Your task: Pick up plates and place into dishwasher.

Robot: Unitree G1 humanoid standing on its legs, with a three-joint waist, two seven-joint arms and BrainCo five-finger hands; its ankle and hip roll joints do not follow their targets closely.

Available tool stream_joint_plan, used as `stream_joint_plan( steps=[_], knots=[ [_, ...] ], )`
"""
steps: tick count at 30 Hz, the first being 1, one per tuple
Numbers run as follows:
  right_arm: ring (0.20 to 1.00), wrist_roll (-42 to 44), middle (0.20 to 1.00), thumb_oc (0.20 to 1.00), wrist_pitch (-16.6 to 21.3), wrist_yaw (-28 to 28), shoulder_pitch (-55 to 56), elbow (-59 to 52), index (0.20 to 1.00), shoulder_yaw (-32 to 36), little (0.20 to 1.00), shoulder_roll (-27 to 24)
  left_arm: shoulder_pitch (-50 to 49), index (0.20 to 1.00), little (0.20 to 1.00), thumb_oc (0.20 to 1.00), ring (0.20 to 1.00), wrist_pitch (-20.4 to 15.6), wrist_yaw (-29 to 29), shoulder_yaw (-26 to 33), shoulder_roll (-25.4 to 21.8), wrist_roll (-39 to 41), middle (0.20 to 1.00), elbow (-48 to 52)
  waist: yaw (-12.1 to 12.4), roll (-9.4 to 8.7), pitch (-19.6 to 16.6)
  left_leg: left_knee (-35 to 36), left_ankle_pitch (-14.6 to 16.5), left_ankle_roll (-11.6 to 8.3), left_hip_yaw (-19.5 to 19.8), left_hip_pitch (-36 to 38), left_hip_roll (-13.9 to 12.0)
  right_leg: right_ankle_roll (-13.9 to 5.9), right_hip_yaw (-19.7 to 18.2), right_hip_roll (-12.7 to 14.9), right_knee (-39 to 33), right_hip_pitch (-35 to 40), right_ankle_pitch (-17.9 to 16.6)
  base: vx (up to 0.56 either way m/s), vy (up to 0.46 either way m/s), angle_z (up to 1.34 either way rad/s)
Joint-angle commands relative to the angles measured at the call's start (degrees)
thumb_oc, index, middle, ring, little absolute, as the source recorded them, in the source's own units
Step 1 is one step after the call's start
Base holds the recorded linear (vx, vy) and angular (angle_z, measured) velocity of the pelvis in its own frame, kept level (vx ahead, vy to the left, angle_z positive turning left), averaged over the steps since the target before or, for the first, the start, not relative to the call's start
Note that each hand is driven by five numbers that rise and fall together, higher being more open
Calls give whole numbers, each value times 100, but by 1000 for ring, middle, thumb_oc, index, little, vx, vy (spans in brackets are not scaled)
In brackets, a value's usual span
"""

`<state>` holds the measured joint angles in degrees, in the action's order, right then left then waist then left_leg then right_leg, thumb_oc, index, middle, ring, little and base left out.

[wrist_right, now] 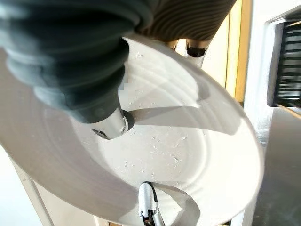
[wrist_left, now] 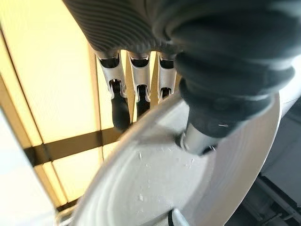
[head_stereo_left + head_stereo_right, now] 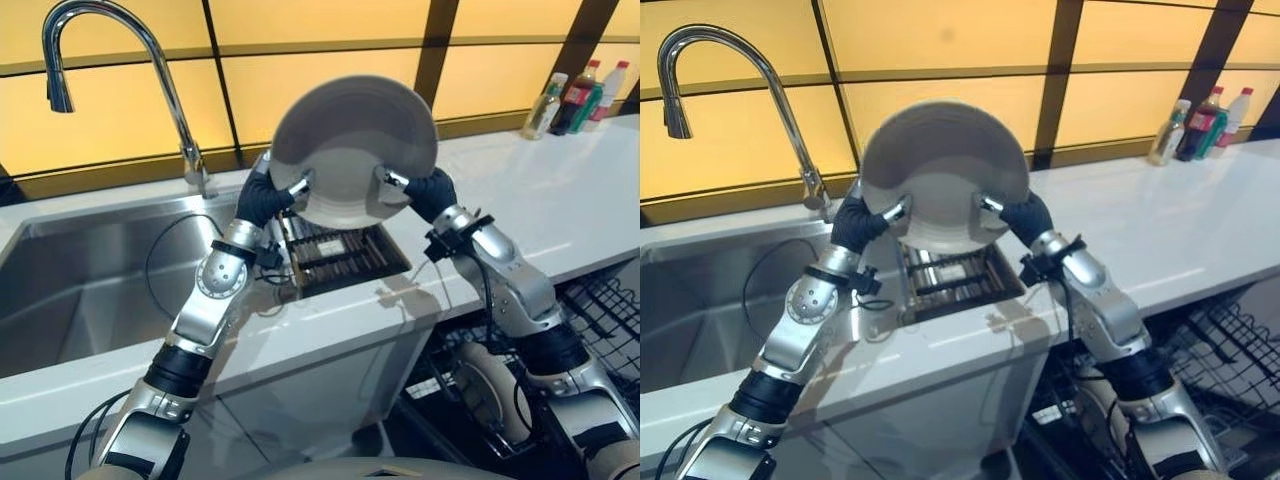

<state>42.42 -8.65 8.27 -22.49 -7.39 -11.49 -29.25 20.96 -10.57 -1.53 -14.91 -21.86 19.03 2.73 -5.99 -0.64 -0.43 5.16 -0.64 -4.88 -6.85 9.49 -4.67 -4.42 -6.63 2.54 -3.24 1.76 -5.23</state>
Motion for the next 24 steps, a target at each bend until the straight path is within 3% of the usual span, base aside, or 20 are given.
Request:
stream_joint_plan(
  steps=[1,6,15,22,24],
  knots=[
    [200,-88,200,200,739,-245,188,-238,200,924,200,-23,-128,1000,1000,1000,1000,-178,14,257,109,715,1000,-49,-192,-63,-43,-293,377,491,169,-418,321,-403,161,139,600,-232,406,-69,12,-9],
    [200,174,200,200,824,-396,878,-512,200,1379,200,-123,-605,1000,1000,1000,1000,-183,7,284,264,848,1000,275,-372,-88,120,-468,499,559,-47,-418,350,-427,-60,123,627,-330,344,-98,19,-17],
    [200,344,200,200,1262,-864,692,180,200,1272,200,-151,313,1000,1000,1000,1000,255,177,-353,409,1218,1000,-151,-683,-67,255,-884,748,702,-352,-426,465,-587,-435,168,865,-576,230,-97,22,-23],
    [200,-397,200,200,1460,-1324,1119,492,200,1436,200,86,413,1000,1000,1000,1000,429,689,-552,439,1997,1000,372,-866,-17,370,-897,822,791,-487,-357,628,-685,-548,314,1044,-979,-431,-21,25,-16],
    [200,-614,200,200,1533,-1436,1250,551,200,1492,200,149,98,1000,1000,1000,1000,465,765,-483,453,2165,1000,588,-777,-23,453,-799,779,797,-661,-294,590,-701,-130,442,1294,-1110,-619,-46,-39,-31]
  ],
)
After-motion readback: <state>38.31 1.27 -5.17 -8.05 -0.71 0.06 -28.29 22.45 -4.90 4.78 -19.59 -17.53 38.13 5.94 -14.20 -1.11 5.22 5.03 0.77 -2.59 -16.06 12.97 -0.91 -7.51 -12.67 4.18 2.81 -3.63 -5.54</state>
